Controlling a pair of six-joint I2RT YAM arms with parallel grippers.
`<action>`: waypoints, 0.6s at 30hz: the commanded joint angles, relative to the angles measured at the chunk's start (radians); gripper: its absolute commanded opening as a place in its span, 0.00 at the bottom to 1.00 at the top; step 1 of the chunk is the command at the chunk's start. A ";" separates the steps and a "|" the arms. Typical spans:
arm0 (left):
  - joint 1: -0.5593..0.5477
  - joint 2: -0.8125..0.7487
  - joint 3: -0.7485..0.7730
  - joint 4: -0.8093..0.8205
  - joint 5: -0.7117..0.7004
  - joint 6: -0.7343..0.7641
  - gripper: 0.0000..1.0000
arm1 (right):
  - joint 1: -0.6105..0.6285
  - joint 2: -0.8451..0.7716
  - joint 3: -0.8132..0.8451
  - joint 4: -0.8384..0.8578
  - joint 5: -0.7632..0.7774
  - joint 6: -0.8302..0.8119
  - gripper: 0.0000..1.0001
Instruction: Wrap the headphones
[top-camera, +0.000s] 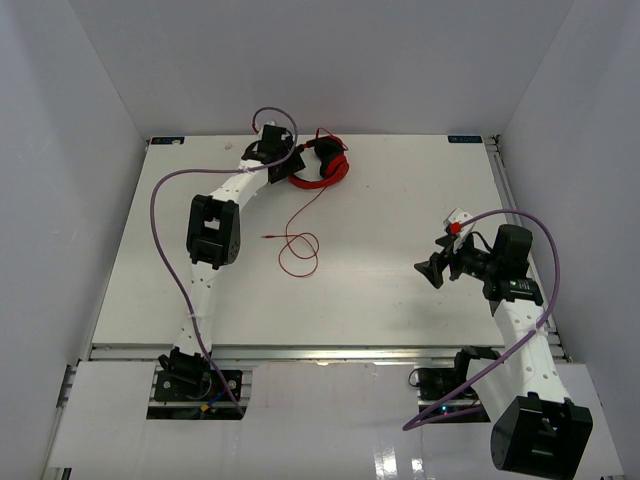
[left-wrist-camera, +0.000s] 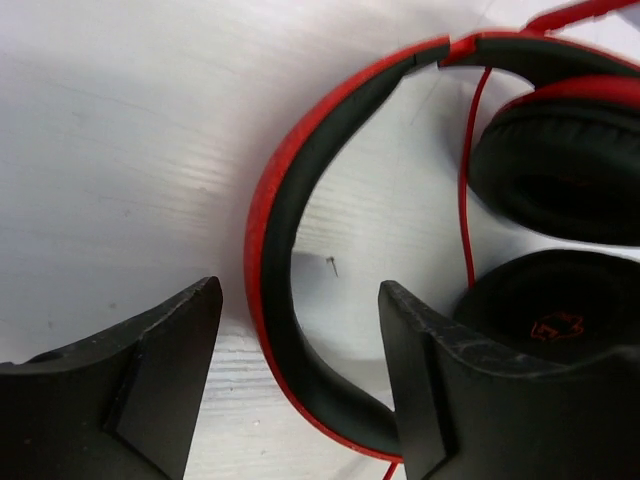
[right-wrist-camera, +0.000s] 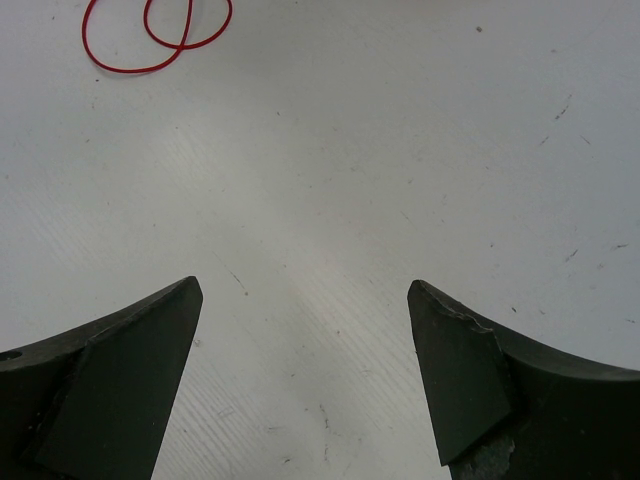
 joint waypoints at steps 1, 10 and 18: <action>0.014 0.040 0.102 -0.048 0.003 0.063 0.70 | -0.002 -0.007 0.023 -0.009 -0.013 -0.004 0.90; -0.004 0.091 0.086 -0.110 0.042 0.229 0.57 | -0.001 -0.008 0.025 -0.008 -0.004 -0.002 0.90; -0.014 0.017 0.004 -0.111 0.026 0.226 0.02 | -0.002 -0.016 0.017 -0.046 -0.050 -0.059 0.90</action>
